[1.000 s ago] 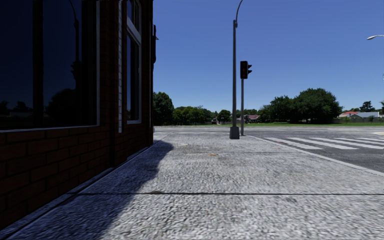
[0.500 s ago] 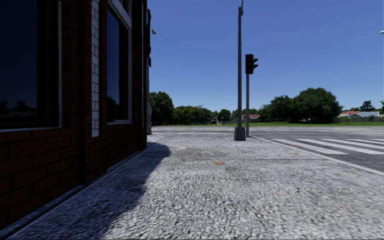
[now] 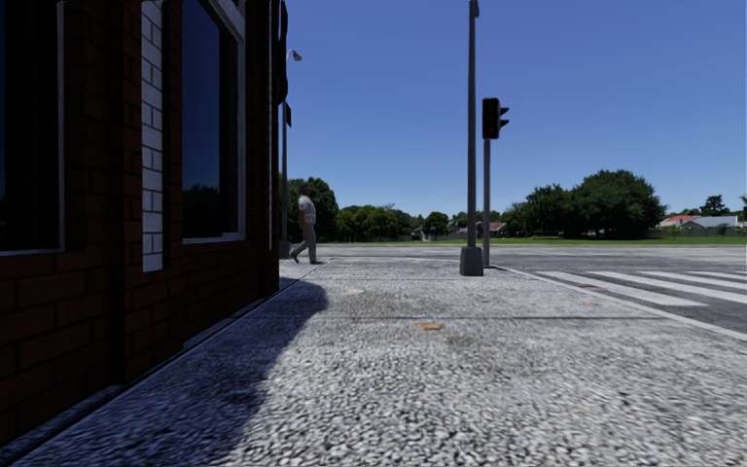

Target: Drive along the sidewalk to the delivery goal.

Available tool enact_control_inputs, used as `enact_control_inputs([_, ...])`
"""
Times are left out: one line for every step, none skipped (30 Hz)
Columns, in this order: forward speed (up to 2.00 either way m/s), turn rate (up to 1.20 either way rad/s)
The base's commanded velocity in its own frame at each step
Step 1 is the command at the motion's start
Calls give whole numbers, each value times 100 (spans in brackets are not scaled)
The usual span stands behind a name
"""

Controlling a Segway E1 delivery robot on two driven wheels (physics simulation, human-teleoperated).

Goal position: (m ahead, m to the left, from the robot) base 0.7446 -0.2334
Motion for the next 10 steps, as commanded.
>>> enact_control_inputs([0,0])
enact_control_inputs([0,0])
enact_control_inputs([0,0])
enact_control_inputs([0,0])
enact_control_inputs([0,0])
enact_control_inputs([0,0])
enact_control_inputs([0,0])
enact_control_inputs([0,0])
enact_control_inputs([0,0])
enact_control_inputs([0,0])
